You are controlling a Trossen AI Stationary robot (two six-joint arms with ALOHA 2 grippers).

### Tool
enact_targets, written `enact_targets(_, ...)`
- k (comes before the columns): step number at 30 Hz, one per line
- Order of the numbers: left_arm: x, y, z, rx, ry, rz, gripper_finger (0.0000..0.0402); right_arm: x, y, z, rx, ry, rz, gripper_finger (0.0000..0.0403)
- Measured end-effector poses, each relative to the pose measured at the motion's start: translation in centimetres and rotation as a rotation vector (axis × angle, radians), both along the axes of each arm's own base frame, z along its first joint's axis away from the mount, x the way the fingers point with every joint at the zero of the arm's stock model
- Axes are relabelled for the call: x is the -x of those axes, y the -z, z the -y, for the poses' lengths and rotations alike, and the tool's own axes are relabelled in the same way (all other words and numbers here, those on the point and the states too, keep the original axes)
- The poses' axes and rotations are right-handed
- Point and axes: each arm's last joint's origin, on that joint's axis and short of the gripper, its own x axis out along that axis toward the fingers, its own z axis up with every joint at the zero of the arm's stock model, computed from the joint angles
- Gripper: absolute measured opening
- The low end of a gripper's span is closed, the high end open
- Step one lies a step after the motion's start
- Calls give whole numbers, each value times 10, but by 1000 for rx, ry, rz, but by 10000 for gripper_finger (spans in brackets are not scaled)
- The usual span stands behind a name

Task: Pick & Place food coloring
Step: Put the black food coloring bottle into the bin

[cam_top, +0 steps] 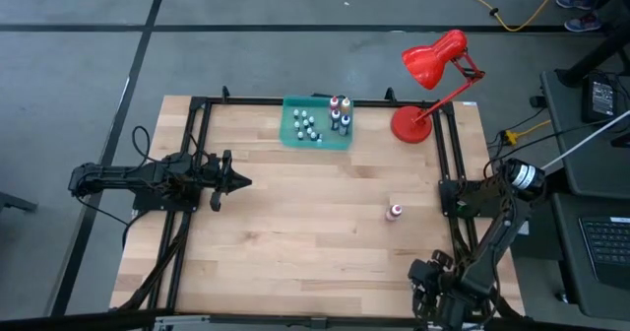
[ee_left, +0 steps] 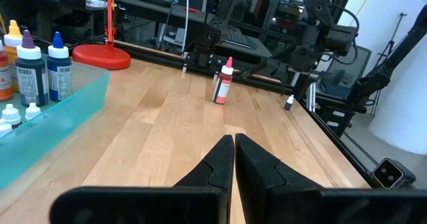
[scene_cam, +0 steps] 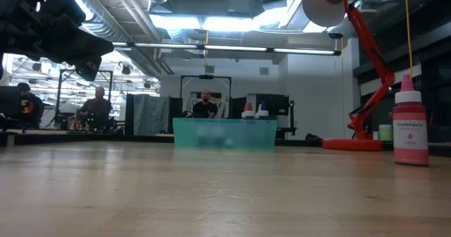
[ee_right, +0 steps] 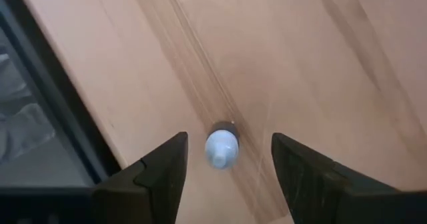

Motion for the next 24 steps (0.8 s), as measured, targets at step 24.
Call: enact_targets(24, 0, 0, 0, 0, 0, 0, 11, 0, 11, 2, -42, -26, -3, 79)
